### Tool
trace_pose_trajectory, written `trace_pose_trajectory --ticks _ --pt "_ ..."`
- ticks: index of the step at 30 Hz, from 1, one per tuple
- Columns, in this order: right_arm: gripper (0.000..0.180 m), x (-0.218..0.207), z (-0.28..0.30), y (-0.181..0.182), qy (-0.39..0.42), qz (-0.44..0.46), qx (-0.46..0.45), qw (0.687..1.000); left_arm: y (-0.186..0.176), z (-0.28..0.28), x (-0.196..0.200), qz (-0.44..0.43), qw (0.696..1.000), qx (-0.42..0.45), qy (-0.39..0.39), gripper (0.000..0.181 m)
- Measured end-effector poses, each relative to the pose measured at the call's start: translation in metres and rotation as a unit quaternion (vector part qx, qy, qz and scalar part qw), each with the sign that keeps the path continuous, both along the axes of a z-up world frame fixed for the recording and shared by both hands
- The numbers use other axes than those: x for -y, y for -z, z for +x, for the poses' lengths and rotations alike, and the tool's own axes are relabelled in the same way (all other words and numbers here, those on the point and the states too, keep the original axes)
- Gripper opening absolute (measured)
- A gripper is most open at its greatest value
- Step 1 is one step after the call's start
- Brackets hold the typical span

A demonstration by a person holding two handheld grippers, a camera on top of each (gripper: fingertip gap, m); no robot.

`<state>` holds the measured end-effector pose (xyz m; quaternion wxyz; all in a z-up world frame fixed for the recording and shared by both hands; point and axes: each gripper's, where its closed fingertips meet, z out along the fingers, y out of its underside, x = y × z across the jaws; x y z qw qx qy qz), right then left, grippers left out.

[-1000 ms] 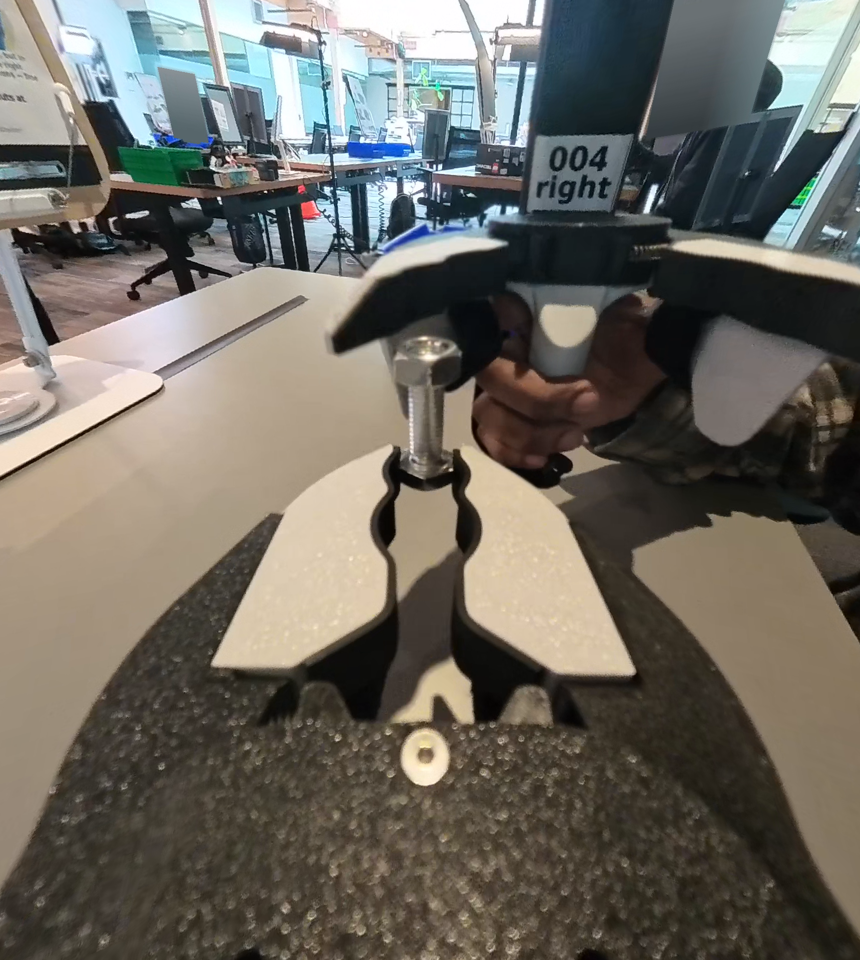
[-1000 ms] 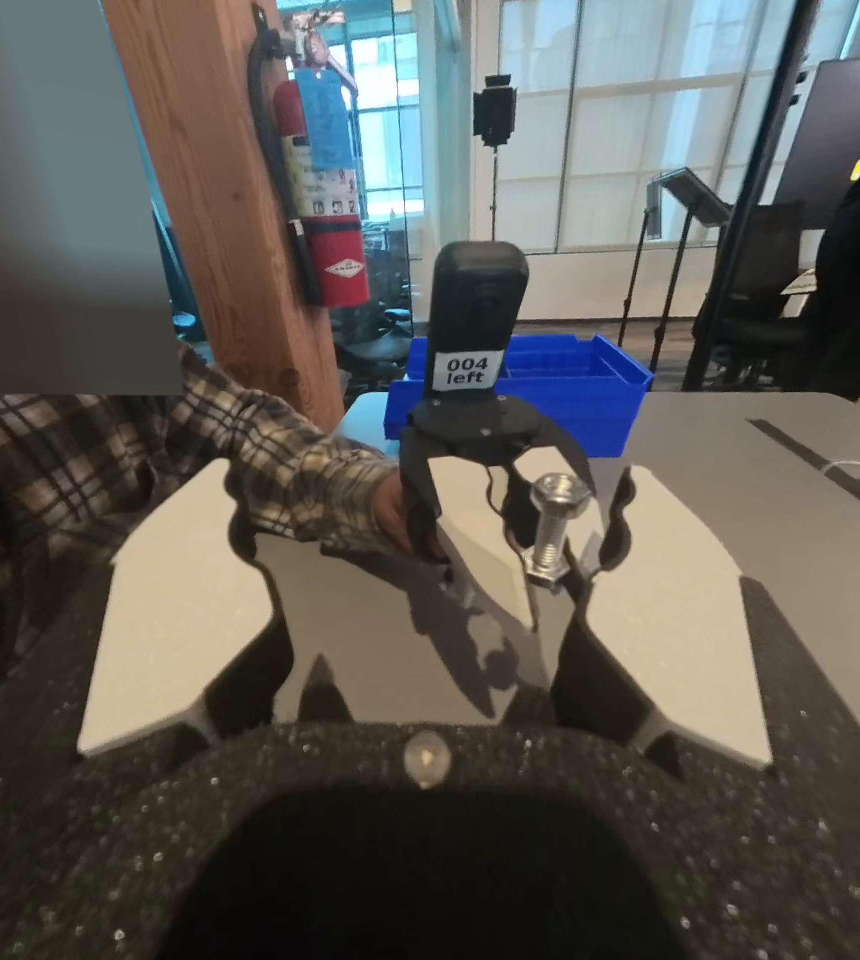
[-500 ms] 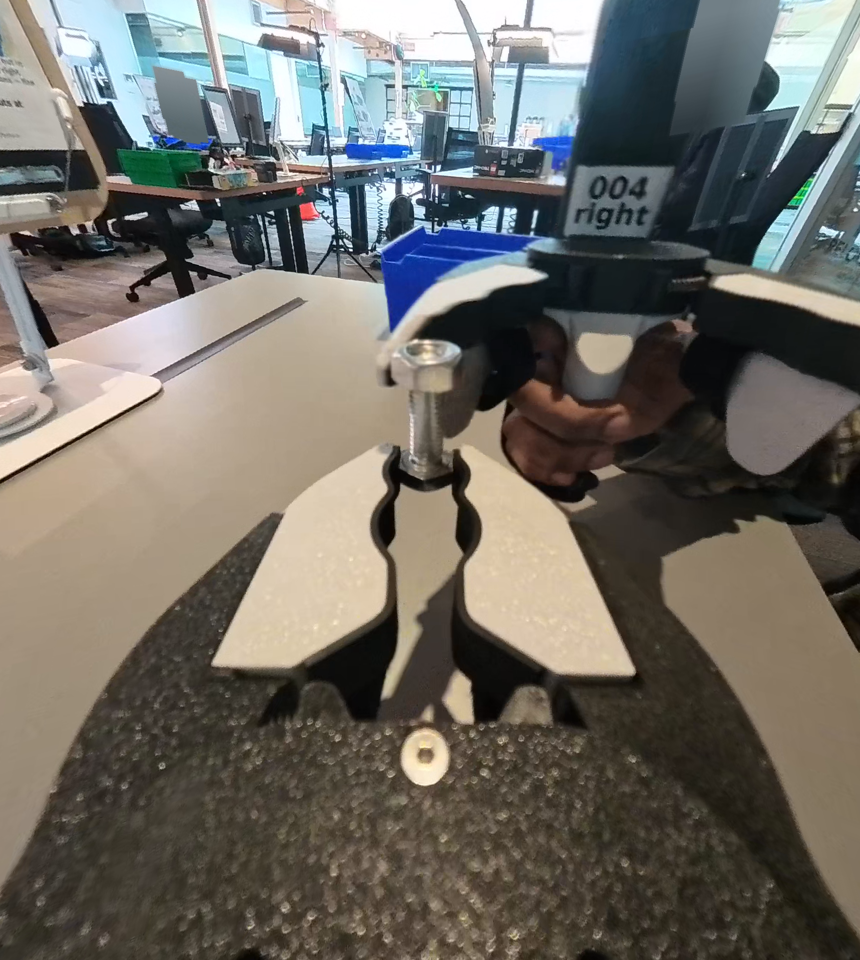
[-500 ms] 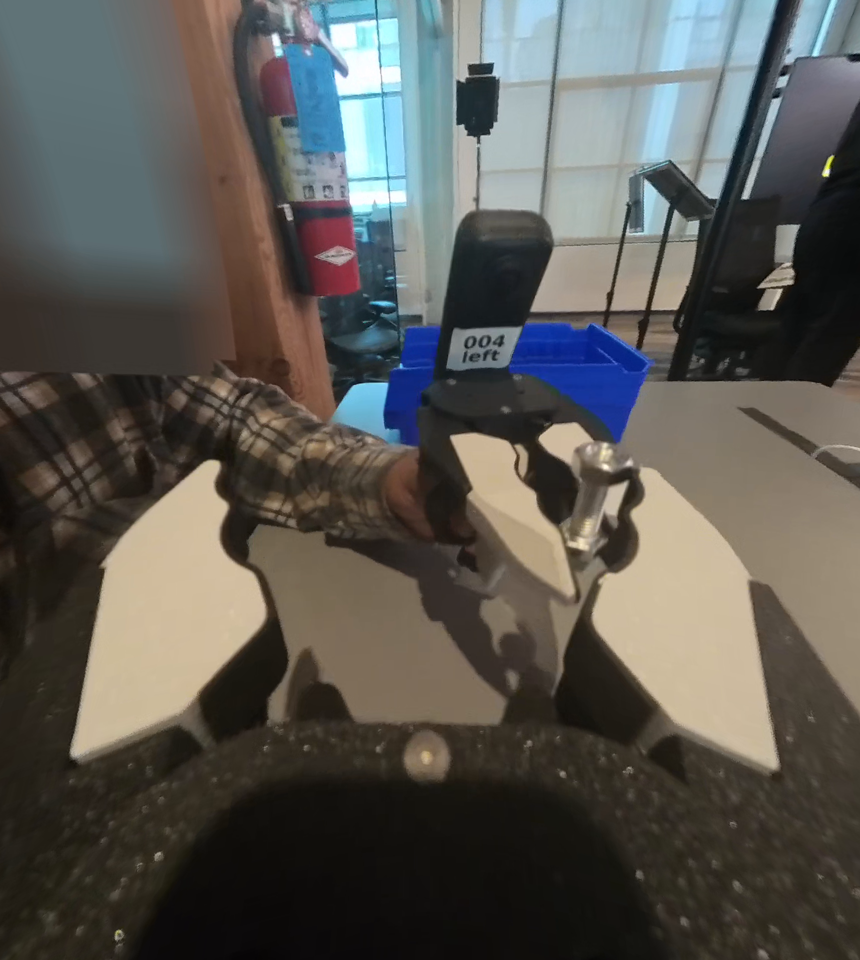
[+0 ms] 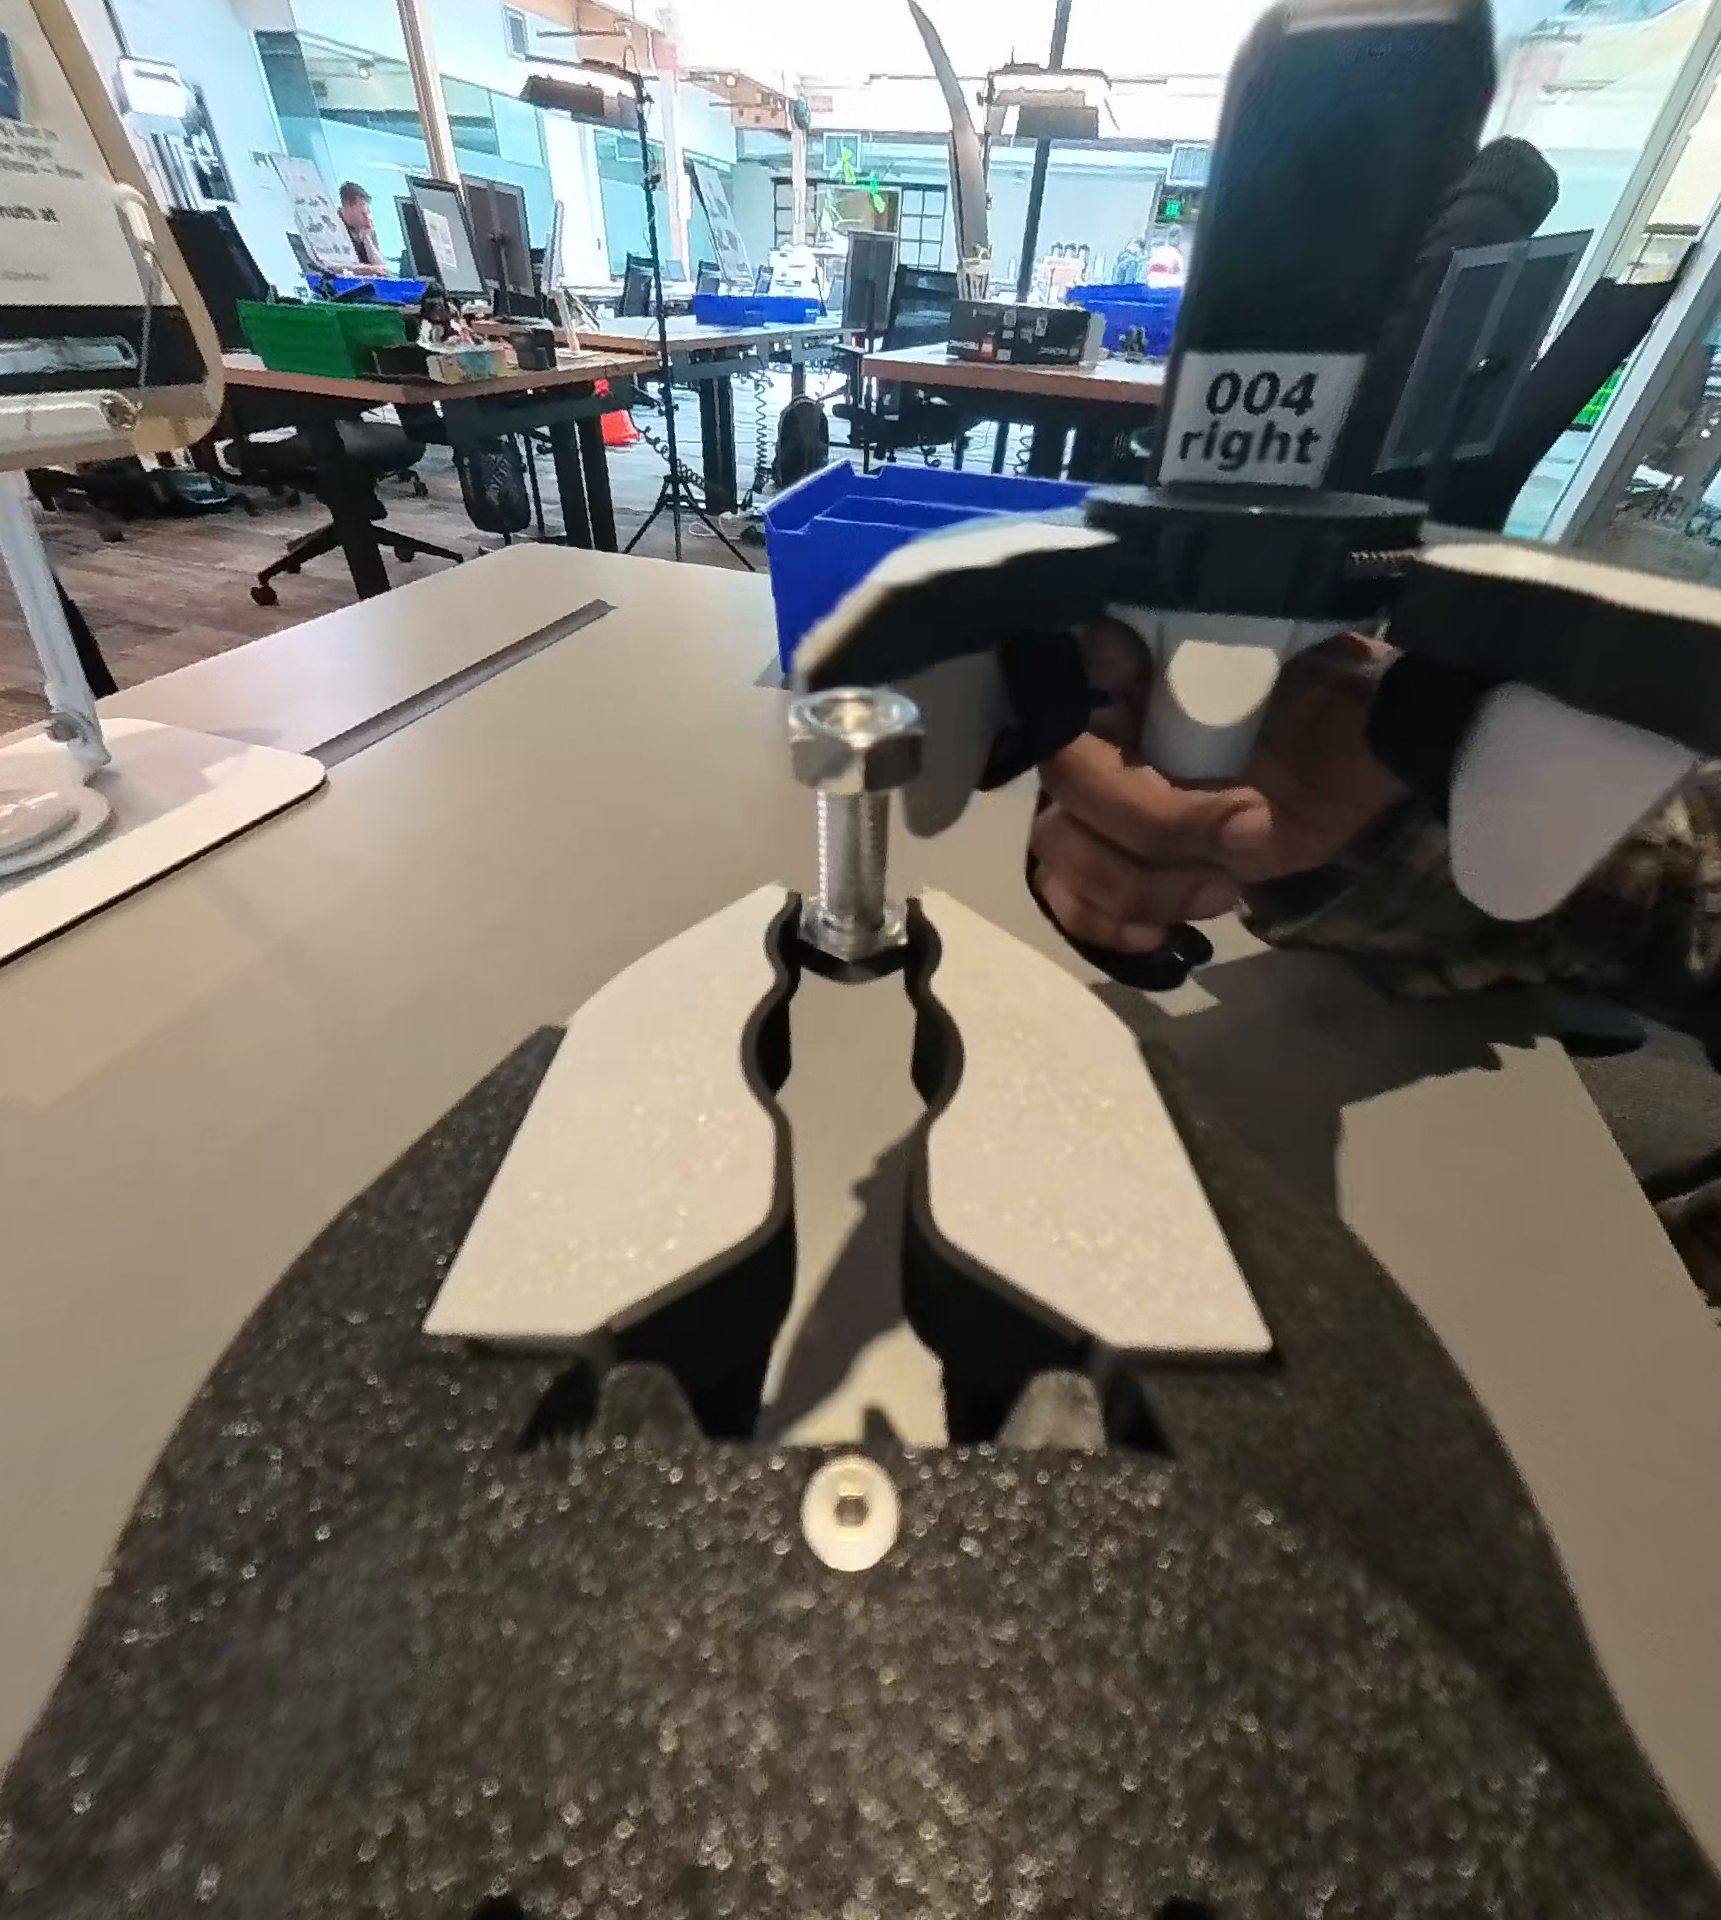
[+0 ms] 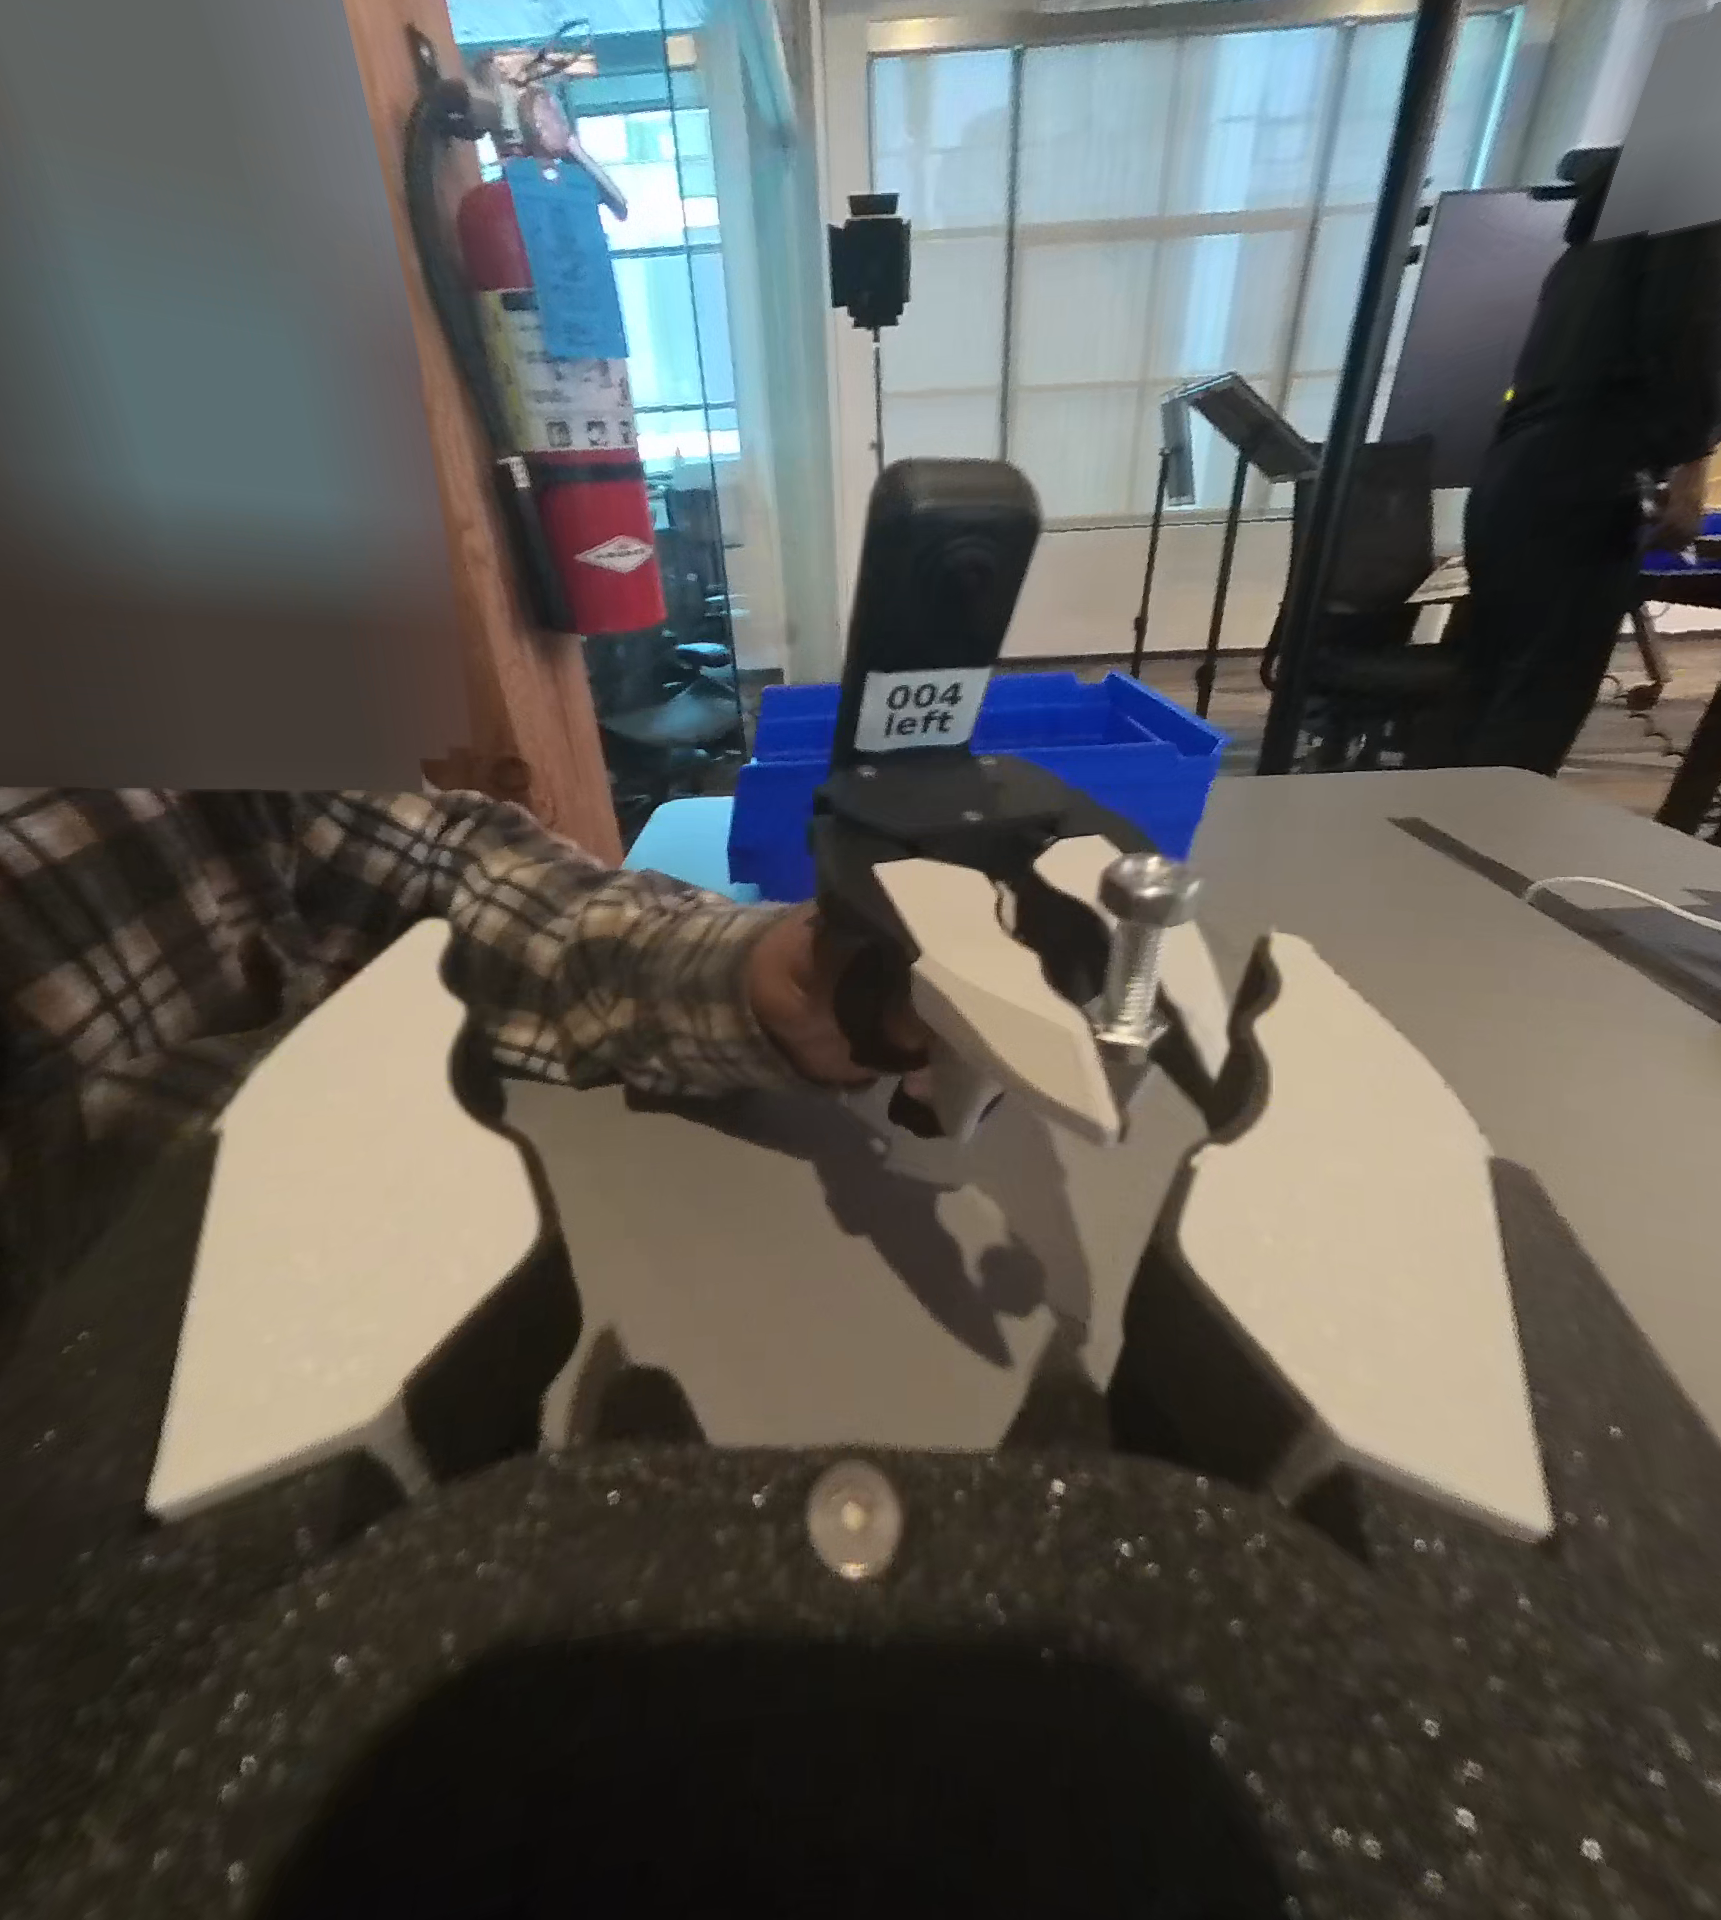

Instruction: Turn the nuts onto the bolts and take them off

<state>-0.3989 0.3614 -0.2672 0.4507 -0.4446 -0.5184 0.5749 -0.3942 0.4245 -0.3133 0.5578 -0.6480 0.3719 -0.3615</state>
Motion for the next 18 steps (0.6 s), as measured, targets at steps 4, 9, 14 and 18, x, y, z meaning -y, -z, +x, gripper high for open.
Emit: trace_pose_trajectory --ticks 4,9,14,18 --pt "0.134 -0.001 -0.017 -0.006 -0.017 0.004 -0.002 1.000 0.001 0.007 0.005 0.003 1.000 -0.005 0.009 0.018" --pt "0.132 0.015 -0.006 0.006 -0.013 0.019 0.016 1.000 -0.001 0.003 0.003 0.005 1.000 -0.008 0.001 0.018" --pt "0.132 0.004 -0.008 -0.008 -0.001 0.007 -0.008 1.000 -0.001 0.006 0.006 0.003 1.000 -0.005 0.011 0.018" --pt "0.138 0.014 -0.021 -0.004 -0.028 0.002 0.005 1.000 -0.002 0.010 0.009 0.011 1.000 -0.012 0.013 0.018"
